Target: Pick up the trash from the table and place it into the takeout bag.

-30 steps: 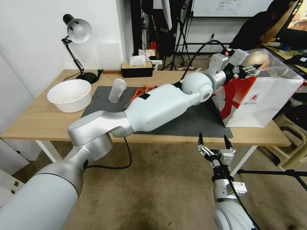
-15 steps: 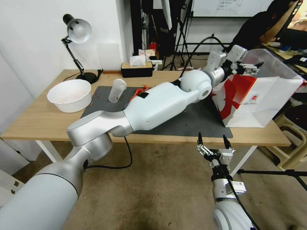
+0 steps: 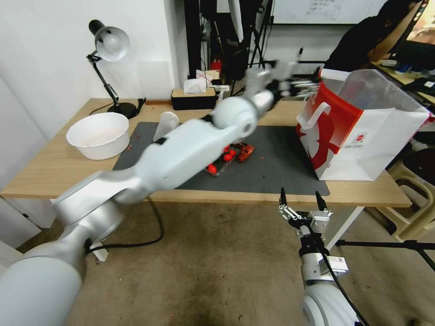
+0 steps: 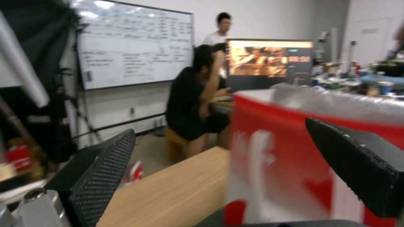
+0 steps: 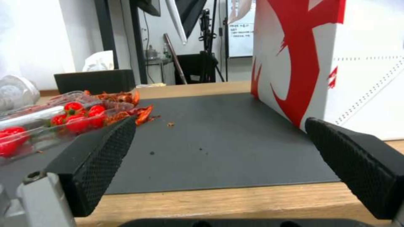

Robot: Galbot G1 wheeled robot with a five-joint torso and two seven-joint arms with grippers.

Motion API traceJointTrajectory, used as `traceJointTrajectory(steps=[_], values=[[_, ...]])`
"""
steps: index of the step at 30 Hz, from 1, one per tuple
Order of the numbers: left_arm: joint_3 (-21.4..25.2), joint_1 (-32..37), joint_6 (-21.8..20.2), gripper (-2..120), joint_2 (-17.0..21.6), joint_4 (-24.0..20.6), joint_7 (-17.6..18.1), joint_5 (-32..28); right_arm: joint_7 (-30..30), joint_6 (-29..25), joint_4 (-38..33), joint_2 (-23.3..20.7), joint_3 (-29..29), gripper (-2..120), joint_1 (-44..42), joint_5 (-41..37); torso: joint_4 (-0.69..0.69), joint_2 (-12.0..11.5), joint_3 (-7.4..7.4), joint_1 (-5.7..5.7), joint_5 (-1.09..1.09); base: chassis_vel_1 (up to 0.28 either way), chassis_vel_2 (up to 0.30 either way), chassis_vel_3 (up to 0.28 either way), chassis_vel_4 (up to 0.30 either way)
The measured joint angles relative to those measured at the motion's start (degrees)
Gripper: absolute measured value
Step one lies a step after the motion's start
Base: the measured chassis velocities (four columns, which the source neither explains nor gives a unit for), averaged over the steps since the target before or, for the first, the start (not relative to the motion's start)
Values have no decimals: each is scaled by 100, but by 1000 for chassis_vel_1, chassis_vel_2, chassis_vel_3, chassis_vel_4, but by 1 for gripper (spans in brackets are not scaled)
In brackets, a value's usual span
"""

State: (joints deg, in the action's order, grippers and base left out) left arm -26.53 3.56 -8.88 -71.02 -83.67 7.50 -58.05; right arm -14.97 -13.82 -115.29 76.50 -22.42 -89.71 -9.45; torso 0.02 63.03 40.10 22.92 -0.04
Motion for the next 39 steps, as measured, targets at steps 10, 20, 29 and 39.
traceJointTrajectory(steps=[10,20,29,39], values=[[959,1330,125,100,1105,-784,-33,318,-1,1,11,-33,22,100,-10,3,-2,0,0,0,4,0,0,0,0],[2210,2966,255,100,1915,-1728,-131,695,-2,-12,57,-55,43,100,23,3,-1,0,0,0,3,0,0,0,0],[3814,4996,675,100,2125,-2451,-127,1473,0,-30,66,-60,108,100,40,7,-2,0,0,0,4,0,0,0,0],[4886,6570,1008,100,1611,-2793,-125,2314,4,-49,106,-59,149,100,52,22,-2,0,0,-1,4,0,0,0,0]])
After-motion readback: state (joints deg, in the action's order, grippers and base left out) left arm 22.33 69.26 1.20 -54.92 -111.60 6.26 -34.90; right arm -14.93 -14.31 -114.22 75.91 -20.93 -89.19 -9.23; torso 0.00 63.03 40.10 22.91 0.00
